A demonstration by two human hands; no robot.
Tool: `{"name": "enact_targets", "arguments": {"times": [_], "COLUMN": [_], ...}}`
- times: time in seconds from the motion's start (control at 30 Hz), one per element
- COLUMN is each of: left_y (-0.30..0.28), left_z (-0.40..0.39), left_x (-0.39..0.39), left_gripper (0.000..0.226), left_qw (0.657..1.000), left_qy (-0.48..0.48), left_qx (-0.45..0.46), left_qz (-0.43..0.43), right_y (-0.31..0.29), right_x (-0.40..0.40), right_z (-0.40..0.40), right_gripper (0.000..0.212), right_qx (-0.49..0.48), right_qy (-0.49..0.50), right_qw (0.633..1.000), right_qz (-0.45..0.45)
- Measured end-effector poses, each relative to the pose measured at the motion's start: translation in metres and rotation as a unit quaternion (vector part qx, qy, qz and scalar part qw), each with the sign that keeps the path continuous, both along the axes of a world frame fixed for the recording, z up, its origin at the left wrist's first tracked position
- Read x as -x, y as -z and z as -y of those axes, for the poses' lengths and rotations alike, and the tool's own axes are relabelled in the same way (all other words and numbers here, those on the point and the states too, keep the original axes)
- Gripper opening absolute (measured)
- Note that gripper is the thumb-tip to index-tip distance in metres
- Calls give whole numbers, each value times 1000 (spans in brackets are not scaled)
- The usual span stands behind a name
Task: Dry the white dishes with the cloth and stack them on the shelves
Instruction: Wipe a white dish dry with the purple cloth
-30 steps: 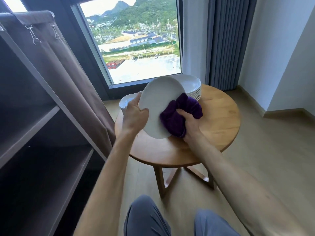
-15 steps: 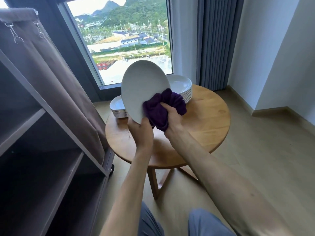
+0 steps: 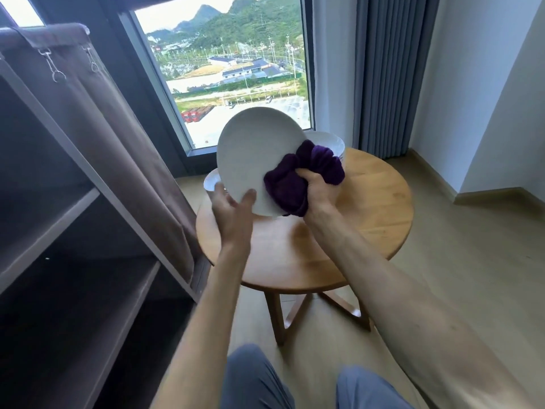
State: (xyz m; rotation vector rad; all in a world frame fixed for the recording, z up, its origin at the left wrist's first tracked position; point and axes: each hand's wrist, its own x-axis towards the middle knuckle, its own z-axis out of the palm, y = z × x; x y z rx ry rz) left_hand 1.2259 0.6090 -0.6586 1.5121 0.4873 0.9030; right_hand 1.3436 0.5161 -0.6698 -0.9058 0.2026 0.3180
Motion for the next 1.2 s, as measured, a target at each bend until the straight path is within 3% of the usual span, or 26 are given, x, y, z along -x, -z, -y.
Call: {"name": "enact_targets", "arguments": {"times": [0.1,0.17,0.3,0.37,0.43,0.53,0.6,0.67,0.77,0.83,0.9,0.97,1.07,1.13,1.2], "left_y": [19,18,-1,-25,-48,-58,-38,-5,17,11,0,-22,-69,-85,-81], "left_z": [36,34,-14,-40,-60,-64,-41,-6,40,42,22,-13,-53,-60,-53], "left_x": [-15,-16,2,6,6,6,9,8,-4,-3,6,18,23,19,16], "left_gripper": [58,59,29,31,34,36,44,47,43,43,29,13,26,38,39], "left_qw": [996,997,988,961,943,967,993,998,999,999,997,975,933,945,976], "left_qy": [-25,-20,21,104,150,157,83,43,15,-32,-46,-3,95,98,63], "left_qx": [50,51,-67,-110,-124,-62,-6,40,12,-6,-61,-163,-228,-206,-143], "left_qz": [74,59,-141,-232,-270,-190,-81,0,37,35,-23,-150,-262,-235,-152], "right_y": [10,16,22,24,25,22,18,17,23,28,28,23,10,7,5], "right_x": [11,10,-3,-7,-5,4,7,13,29,33,26,9,-1,0,0], "right_z": [-8,-3,12,18,20,9,-3,-12,-16,-12,-2,13,21,15,7], "right_gripper": [53,52,50,43,31,26,26,33,31,33,42,40,36,34,31], "right_qx": [-48,-51,-19,14,55,47,-9,-68,-112,-112,-89,-43,32,41,22], "right_qy": [-29,-17,-5,-29,-30,5,33,18,-17,-41,-45,-30,-68,-72,-47], "right_qw": [997,997,1000,998,992,993,999,997,990,991,995,997,986,984,990], "right_qz": [-58,-50,3,50,112,104,36,-44,-85,-66,-19,54,152,155,129]}}
